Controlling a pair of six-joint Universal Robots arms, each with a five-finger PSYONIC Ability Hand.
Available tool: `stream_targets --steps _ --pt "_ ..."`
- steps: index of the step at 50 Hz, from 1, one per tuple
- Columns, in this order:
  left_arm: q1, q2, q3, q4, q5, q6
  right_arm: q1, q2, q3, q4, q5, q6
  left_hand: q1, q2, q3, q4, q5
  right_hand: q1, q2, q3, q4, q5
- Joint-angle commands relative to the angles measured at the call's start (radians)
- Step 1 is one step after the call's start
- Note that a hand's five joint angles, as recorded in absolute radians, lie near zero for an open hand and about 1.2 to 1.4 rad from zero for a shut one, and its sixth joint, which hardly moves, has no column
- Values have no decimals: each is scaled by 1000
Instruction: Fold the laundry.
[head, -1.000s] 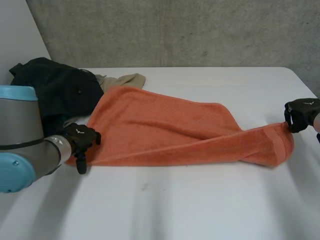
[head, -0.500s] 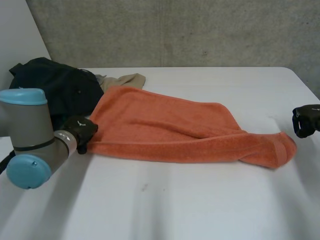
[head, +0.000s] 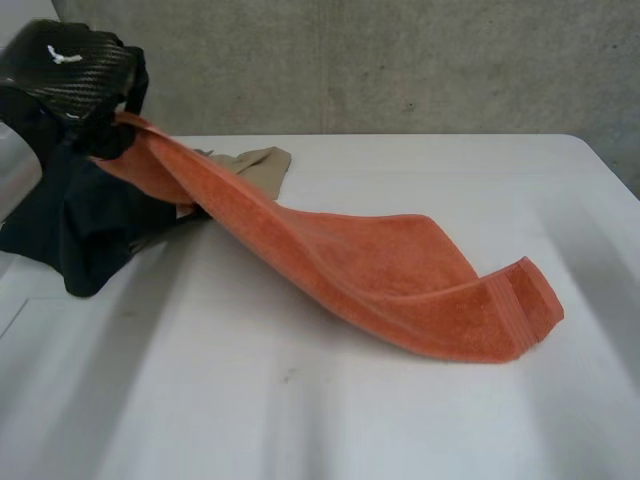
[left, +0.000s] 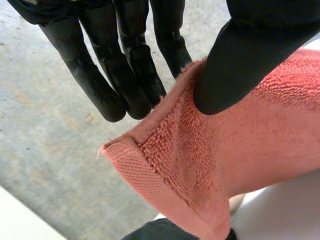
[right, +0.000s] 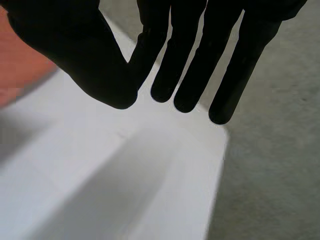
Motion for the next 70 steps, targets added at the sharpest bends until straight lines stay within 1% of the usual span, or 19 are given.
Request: stream_targets --steps 1,10,15,21,27,28,29,31,32,38,42,43,47,49,53,56,58,62,70 --pt "-23 -156 -15 -10 -55 35 121 109 48 43 32 -45 245 200 209 201 228 -538 -558 -574 -578 -577" --pt "-48 -120 -41 -8 -72 35 361 210 7 -24 214 10 245 200 209 201 228 -691 -712 -727 -731 -730" --pt "-48 -88 -53 -5 -72 40 447 311 -65 -115 293 21 245 200 209 201 228 -691 -712 -727 -731 -730" --pt "-38 -84 -58 1 -69 40 507 463 -201 -118 400 -1 245 200 209 201 228 -689 -709 -725 -729 -728" --pt "-31 -92 -56 1 -64 41 533 606 -343 -43 484 -53 245 200 209 201 228 -554 -574 -590 -594 -593" --pt "-31 -94 -56 1 -64 43 533 618 -356 -34 492 -62 245 200 209 201 228 -481 -501 -517 -521 -520" --pt "-28 -101 -53 1 -64 46 536 635 -381 -15 503 -76 245 200 209 201 228 -233 -254 -269 -273 -272" --pt "-25 -114 -49 1 -64 52 536 643 -405 -6 507 -88 245 200 209 201 228 242 222 206 202 203" --pt "-20 -132 -42 4 -63 57 536 643 -430 0 509 -102 245 200 209 201 228 283 263 247 243 244" --pt "-9 -233 71 57 -44 75 524 609 -568 -43 486 -121 245 200 209 201 228 284 263 248 244 245" --pt "-11 -343 276 162 -50 69 490 555 -686 -271 448 -35 245 200 209 201 228 284 263 248 244 245" --pt "-9 -386 383 212 -52 61 473 523 -698 -397 431 35 245 200 209 201 228 284 263 248 244 245" --pt "1 -505 658 356 -86 23 432 434 -659 -707 423 218 245 200 209 201 228 284 263 248 244 245" --pt "3 -546 753 389 -110 3 424 406 -637 -762 426 258 245 200 209 201 228 284 263 248 244 245" --pt "-12 -595 850 312 -155 -25 424 365 -556 -675 403 257 245 200 209 201 228 284 263 248 244 245" --pt "-38 -586 783 213 -153 -35 438 350 -475 -548 345 255 245 200 209 201 228 -132 -153 -168 -172 -171" --pt "-55 -571 690 176 -135 -35 445 347 -415 -448 305 254 245 200 209 201 228 -315 -335 -351 -355 -354" --pt "-66 -531 526 237 -95 -20 453 351 -331 -327 288 264 245 200 209 201 228 -617 -638 -653 -657 -656" --pt "-77 -353 268 395 -58 -15 519 418 -303 -180 268 349 245 200 209 201 228 -639 -659 -675 -679 -678"
